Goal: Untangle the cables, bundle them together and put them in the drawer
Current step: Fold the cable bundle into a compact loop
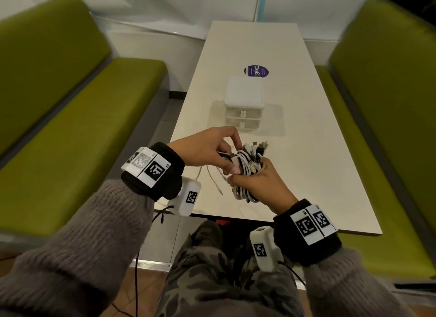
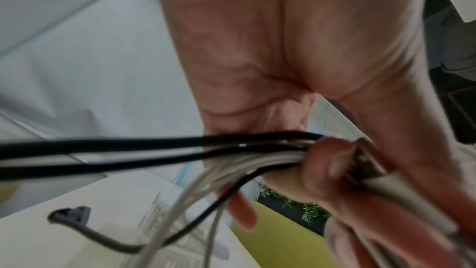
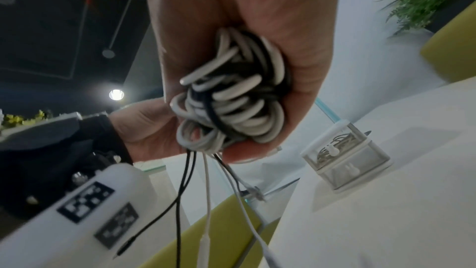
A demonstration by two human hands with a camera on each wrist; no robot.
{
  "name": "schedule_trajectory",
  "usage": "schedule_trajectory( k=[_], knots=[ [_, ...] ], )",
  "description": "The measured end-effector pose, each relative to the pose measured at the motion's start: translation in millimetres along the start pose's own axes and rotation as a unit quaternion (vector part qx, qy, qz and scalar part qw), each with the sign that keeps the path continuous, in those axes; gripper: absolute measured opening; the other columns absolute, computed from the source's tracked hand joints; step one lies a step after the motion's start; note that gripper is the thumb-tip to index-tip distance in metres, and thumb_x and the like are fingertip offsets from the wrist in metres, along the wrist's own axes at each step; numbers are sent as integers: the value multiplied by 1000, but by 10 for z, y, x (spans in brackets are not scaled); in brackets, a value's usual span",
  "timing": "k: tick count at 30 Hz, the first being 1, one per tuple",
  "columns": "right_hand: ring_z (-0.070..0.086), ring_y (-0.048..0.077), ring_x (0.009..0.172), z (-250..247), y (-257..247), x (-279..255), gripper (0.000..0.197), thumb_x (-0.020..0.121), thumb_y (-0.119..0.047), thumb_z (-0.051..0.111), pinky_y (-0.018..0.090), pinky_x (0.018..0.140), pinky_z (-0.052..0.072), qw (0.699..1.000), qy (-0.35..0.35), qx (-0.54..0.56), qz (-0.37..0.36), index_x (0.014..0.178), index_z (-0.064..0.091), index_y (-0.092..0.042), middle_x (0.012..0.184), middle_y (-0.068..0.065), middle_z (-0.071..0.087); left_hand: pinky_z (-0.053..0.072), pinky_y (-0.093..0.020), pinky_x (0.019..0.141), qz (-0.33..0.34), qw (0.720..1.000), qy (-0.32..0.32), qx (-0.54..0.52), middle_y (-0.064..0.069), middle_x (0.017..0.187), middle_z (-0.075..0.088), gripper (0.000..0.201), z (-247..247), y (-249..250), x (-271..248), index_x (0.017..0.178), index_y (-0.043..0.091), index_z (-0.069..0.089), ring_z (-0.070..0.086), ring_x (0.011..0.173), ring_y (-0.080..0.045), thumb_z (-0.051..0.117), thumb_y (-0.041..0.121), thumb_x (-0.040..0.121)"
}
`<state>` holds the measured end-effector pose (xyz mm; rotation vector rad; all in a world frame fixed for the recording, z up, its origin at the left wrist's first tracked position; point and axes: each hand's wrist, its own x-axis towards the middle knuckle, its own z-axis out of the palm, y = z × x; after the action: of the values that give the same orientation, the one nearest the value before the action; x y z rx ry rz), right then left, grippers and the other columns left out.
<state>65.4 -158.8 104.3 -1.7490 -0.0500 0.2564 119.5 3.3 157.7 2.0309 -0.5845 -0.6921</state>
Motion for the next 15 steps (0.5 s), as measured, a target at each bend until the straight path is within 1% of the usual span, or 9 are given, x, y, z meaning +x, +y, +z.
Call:
schedule_trajectory(
  k=[2,4,6,7,8,10,12,14,15],
  knots=[
    [62,17,66,-8,-53,-36,14,78,1,69,35,64,53,999,7,32,-17,90,69,-5,74,11,65,53,-24,75,10,999,-18,-29,-11,87,72,47,-33,-4,-26,112,14,48,69,79,-19,76,11,74],
    [59,16,55,-69,-96,-56,13,79,6,67,30,55,49,997,38,69,-27,91,68,0,64,6,63,52,-23,79,22,999,-8,-29,-4,89,70,49,-55,-53,-70,117,15,49,67,85,-14,75,12,75],
    [56,19,46,-188,-150,-74,9,78,11,63,29,49,45,991,78,106,-34,82,65,4,53,7,58,50,-21,78,42,998,39,10,2,84,66,33,-58,-171,-117,111,14,55,63,82,-12,69,17,82],
    [54,20,43,-248,-181,-81,12,78,13,61,28,46,44,988,94,117,-41,75,63,1,51,8,55,49,-20,76,56,996,61,13,2,81,65,21,-37,-236,-145,106,12,57,62,81,-12,63,20,88],
    [54,19,42,-291,-214,-93,19,78,14,60,27,45,44,986,102,122,-51,71,60,-3,50,9,53,49,-20,75,68,995,80,4,1,79,63,17,3,-291,-166,102,10,58,61,79,-13,55,23,92],
    [54,18,43,-317,-254,-106,24,78,16,58,27,45,46,985,105,123,-66,69,58,-6,53,12,50,45,-15,73,77,991,108,-15,-1,77,59,25,109,-362,-170,95,8,55,58,75,-5,43,29,96],
    [53,20,44,-266,-239,-101,21,78,16,58,28,44,45,986,100,115,-65,70,57,-3,56,16,48,41,-11,76,73,989,125,-24,3,84,58,31,210,-354,-138,103,8,51,58,78,2,37,35,95],
    [51,24,44,-184,-184,-82,16,78,14,59,28,42,43,988,99,102,-52,73,58,0,56,18,48,42,-13,84,94,980,173,5,8,103,56,38,271,-315,-90,120,18,43,55,95,6,42,45,94],
    [51,25,45,-150,-153,-77,13,78,13,59,28,42,42,989,99,98,-45,74,58,1,57,17,48,41,-13,88,120,971,204,39,8,112,54,41,278,-288,-62,128,23,39,51,104,5,45,46,94]
  ],
)
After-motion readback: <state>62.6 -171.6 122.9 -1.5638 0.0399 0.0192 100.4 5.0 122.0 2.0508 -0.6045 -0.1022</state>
